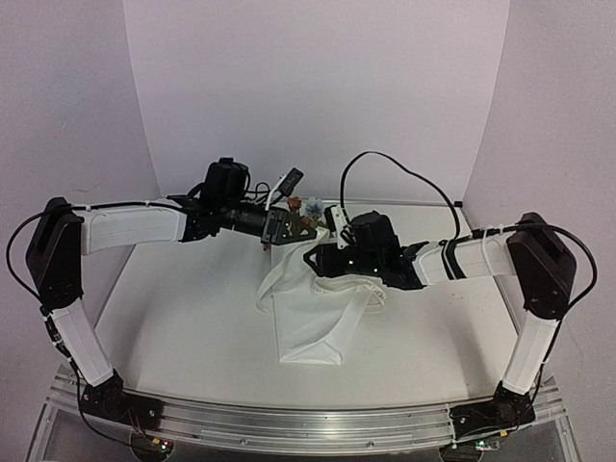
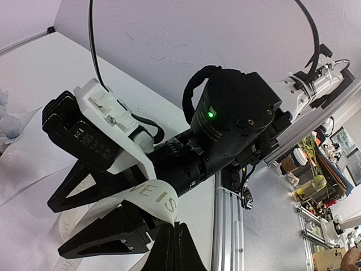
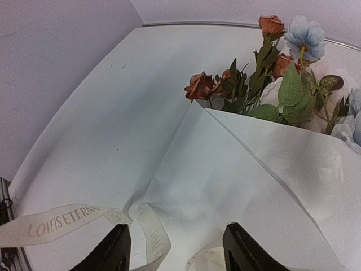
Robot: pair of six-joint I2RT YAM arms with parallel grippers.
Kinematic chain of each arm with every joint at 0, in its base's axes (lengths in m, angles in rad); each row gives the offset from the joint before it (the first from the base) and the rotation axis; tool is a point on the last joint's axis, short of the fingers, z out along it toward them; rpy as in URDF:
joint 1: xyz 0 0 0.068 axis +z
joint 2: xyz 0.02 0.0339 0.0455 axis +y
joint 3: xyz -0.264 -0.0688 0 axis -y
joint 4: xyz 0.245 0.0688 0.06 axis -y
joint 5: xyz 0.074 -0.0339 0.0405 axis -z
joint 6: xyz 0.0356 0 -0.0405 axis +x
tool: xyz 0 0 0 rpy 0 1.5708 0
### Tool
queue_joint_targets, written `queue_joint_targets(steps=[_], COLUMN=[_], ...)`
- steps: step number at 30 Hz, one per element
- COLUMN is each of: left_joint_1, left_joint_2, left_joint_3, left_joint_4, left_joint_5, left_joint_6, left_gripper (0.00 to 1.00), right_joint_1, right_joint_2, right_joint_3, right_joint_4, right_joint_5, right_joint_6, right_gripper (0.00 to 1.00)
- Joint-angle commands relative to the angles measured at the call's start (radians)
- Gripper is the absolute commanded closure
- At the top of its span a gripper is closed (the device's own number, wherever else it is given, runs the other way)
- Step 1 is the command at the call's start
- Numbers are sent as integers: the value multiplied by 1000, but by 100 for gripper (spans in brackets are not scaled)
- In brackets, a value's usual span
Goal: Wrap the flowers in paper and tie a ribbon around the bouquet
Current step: Pass from the left arm to the right
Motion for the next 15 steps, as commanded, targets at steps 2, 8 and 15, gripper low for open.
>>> queue_joint_targets(steps=[2,8,15], left_joint_1=[-1,-1,-1], left_joint_2=[7,18,45], left_joint_3=[44,16,5], left_joint_4=[-1,45,49], left_joint_5=[18,-31,-135], left_joint_6=[1,-43,-87], left_gripper=[100,90,63], right_joint_1=[5,6,11], right_joint_2=[-52,-230,-403], right_joint_3=[-28,-47,1], right_joint_4=[75,-263,-786], right_joint_5=[149,192,255], right_joint_6=[3,-56,-111], right_gripper=[73,100,100])
